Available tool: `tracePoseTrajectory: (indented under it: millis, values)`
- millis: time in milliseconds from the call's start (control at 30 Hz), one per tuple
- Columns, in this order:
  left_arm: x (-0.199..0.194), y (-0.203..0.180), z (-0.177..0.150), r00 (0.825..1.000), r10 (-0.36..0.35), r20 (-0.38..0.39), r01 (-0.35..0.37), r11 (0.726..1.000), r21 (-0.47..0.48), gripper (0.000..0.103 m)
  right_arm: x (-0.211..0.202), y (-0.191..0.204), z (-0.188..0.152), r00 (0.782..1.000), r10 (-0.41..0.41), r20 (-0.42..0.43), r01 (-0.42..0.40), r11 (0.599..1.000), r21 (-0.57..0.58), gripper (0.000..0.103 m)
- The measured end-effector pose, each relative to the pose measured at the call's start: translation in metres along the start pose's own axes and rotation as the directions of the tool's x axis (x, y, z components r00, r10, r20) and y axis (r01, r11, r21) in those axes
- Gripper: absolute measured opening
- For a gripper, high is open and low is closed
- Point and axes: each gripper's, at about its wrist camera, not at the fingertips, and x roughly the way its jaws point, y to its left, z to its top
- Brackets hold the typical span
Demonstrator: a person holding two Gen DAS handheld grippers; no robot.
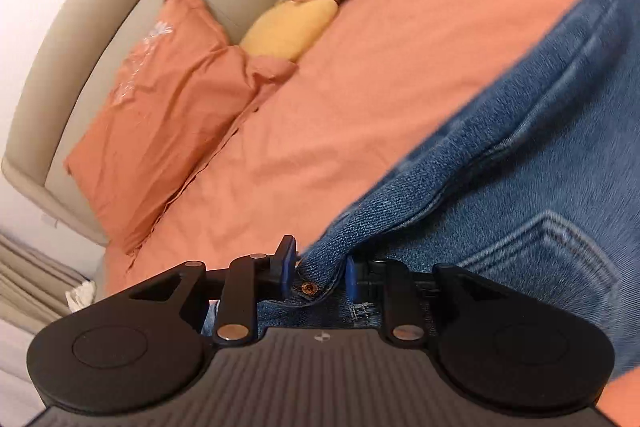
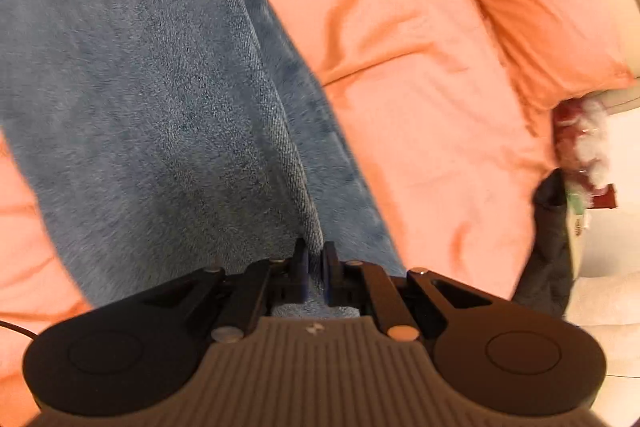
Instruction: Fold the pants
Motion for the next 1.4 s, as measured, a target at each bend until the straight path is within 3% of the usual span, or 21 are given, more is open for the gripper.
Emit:
tracePoseTrajectory:
  millis: [167, 233, 367, 500, 700, 833, 933, 1033, 1233, 1333, 1400]
  values:
    - [-0.005, 0.018, 0.022, 1.000, -0.011, -0.003, 0.011, 1.000, 0.005, 0.028, -0.022, -0.011, 0.004, 0.998, -0.057, -0.011, 0.057, 0.998, 0.021, 0.000]
    - [0.011, 0.020, 0.036, 0.999, -0.019, -0.028, 0.019, 1.000, -0.002, 0.028, -0.010, -0.018, 0.005, 0.998, -0.050, -0.049, 0.052, 0.997, 0.061, 0.000]
    - [0.065, -0.005, 0.045, 0.983, -0.059, -0.172, 0.076, 0.992, 0.097, 0.028, 0.032, 0.001, 0.023, 0.991, -0.054, -0.121, 0.054, 0.999, -0.003, 0.000]
    - [0.103, -0.024, 0.046, 0.972, -0.067, -0.226, 0.101, 0.985, 0.141, 0.030, 0.075, 0.010, 0.035, 0.983, -0.078, -0.164, 0.078, 0.997, -0.006, 0.000]
    - [0.123, -0.016, 0.030, 0.967, -0.149, -0.205, 0.162, 0.986, 0.048, 0.030, 0.108, 0.012, 0.028, 0.985, -0.028, -0.170, 0.030, 0.999, 0.011, 0.001]
    - [0.130, -0.004, 0.033, 0.955, -0.201, -0.219, 0.202, 0.979, -0.019, 0.030, 0.118, 0.002, 0.027, 0.986, -0.001, -0.165, 0.008, 0.999, 0.041, 0.001]
    - [0.113, 0.002, 0.039, 0.967, -0.182, -0.178, 0.187, 0.982, 0.011, 0.029, 0.113, -0.007, 0.022, 0.989, 0.005, -0.147, 0.001, 0.999, 0.040, 0.001]
    - [0.102, 0.017, 0.045, 0.964, -0.209, -0.165, 0.206, 0.978, -0.038, 0.029, 0.098, -0.018, 0.018, 0.993, 0.004, -0.122, 0.008, 0.995, 0.097, 0.000]
    - [0.136, -0.009, 0.046, 0.953, -0.173, -0.247, 0.175, 0.984, -0.011, 0.031, 0.107, 0.002, 0.026, 0.986, -0.067, -0.155, 0.083, 0.992, 0.099, 0.000]
    - [0.136, -0.017, 0.041, 0.968, -0.107, -0.229, 0.126, 0.990, 0.070, 0.053, 0.108, 0.013, 0.026, 0.983, -0.078, -0.169, 0.094, 0.991, 0.091, 0.001]
    - [0.128, -0.005, 0.041, 0.971, -0.115, -0.210, 0.130, 0.990, 0.062, 0.073, 0.111, 0.014, 0.027, 0.982, -0.081, -0.172, 0.098, 0.991, 0.095, 0.001]
